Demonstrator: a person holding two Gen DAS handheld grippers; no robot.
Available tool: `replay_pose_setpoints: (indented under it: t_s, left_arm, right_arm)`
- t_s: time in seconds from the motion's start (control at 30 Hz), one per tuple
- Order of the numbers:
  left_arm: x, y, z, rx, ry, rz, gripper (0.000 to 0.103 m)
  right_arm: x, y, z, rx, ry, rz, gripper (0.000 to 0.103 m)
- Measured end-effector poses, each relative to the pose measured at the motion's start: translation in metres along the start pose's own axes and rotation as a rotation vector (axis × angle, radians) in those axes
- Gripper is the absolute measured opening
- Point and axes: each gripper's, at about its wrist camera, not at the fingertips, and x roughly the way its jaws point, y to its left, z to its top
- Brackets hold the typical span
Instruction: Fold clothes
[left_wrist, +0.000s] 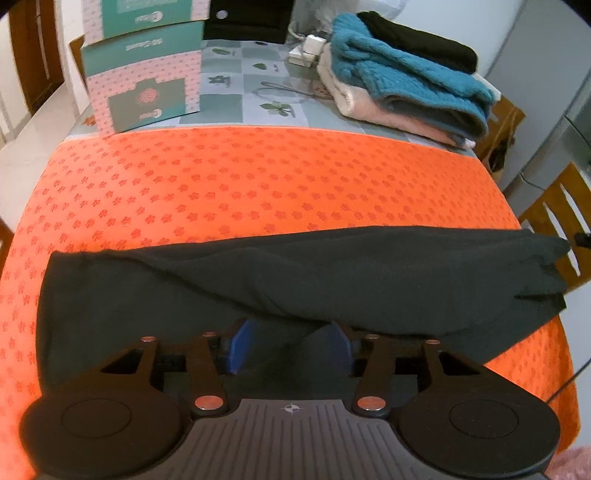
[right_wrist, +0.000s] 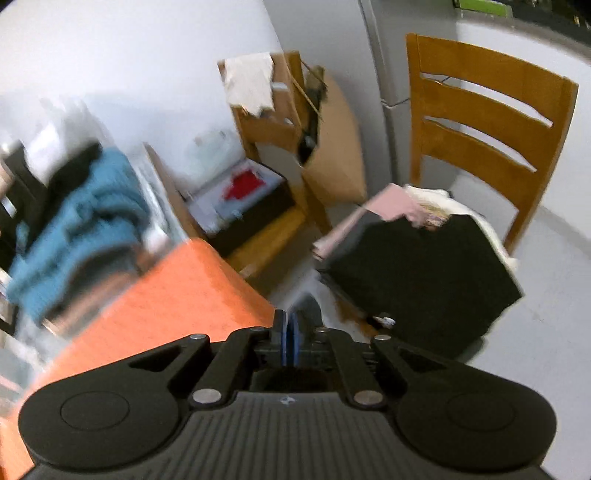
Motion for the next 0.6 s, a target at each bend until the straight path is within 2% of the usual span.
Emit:
replay_pose_setpoints:
  t_s: [0.07,0.33,0.47,0.6]
  left_arm:
    - [-0.002,-0.006,-0.001,0.029,-0.007,-0.003,0.056]
    - [0.003,-0.028,-0.002,0.104,0.01,-0.03,0.056]
    - [0.005,-0.034,0.0,0.119,0.016,-0.052,0.056]
    - [0.013,-0.051,0.003,0.181,0.033,-0.082,0.056]
  right_arm:
    - [-0.004,0.0,-0.007,-0.014,-0.009,0.011,0.03]
    - [0.0,-0.017,-0.03,0.038,0.028,0.044,0.031]
    - [0.009,-0.029,-0.031,0.084,0.028,0.054,0.031]
    - [0.025,-0.035,-0.029,0.11,0.049,0.078,0.031]
